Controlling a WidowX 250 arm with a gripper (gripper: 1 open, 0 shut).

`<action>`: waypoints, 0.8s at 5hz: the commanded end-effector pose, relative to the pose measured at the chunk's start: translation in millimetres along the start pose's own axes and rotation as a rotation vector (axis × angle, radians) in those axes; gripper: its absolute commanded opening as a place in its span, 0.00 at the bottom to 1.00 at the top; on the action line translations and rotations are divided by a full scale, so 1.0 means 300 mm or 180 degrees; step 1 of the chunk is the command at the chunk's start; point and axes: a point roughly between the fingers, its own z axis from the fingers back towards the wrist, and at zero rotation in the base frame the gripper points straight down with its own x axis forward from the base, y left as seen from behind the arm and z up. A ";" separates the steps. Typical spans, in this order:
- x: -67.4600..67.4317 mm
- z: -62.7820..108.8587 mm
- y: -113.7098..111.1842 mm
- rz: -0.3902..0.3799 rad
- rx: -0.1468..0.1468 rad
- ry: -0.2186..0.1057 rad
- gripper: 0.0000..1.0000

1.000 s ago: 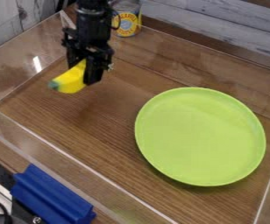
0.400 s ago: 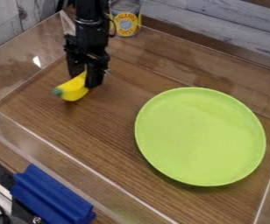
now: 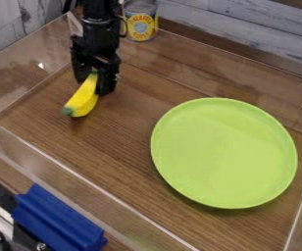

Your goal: Remove the banana from inside the green plate and put it on the table

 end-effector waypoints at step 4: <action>0.017 0.103 0.050 0.0108 0.0017 -0.0180 1.00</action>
